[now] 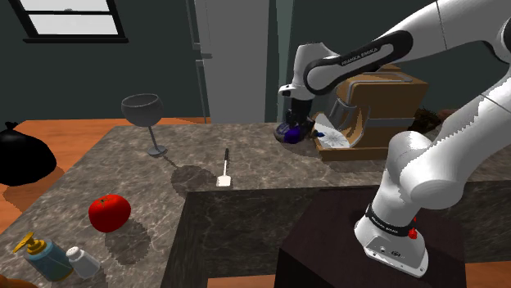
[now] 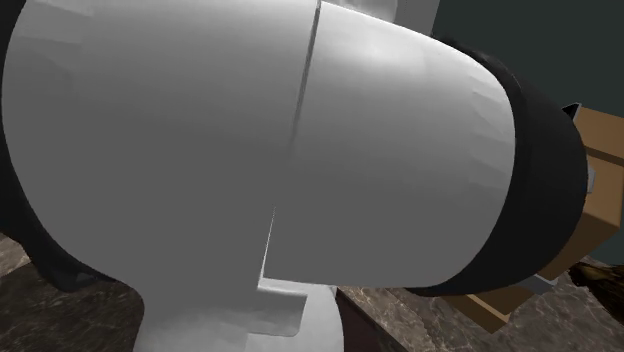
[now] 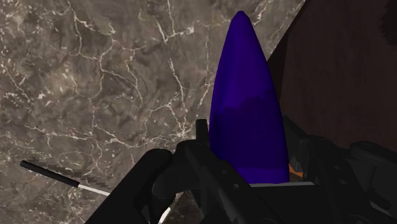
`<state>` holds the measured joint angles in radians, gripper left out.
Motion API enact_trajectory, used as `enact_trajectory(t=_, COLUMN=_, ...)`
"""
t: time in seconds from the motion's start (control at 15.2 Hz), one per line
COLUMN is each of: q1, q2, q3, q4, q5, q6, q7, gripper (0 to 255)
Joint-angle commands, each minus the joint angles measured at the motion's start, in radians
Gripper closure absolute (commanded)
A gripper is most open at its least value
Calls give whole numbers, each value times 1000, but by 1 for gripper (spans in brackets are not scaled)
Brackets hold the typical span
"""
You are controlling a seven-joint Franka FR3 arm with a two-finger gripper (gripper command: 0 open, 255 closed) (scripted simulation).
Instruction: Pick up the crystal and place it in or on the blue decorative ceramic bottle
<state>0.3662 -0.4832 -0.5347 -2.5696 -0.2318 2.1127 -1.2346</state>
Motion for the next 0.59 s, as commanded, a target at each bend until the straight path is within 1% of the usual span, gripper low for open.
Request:
enact_trajectory(t=0.0, q1=-1, q2=19, q3=-19, q4=28, q5=2, q6=-8, q7=-25, gripper=255)
enact_trajectory(t=0.26, q1=3, q2=124, q3=-113, q4=130, q5=26, q6=0, q7=-144, gripper=255)
enact_trajectory(t=0.53, q1=16, q2=250, q3=-208, q4=248, q5=89, q6=2, q7=-278, gripper=255)
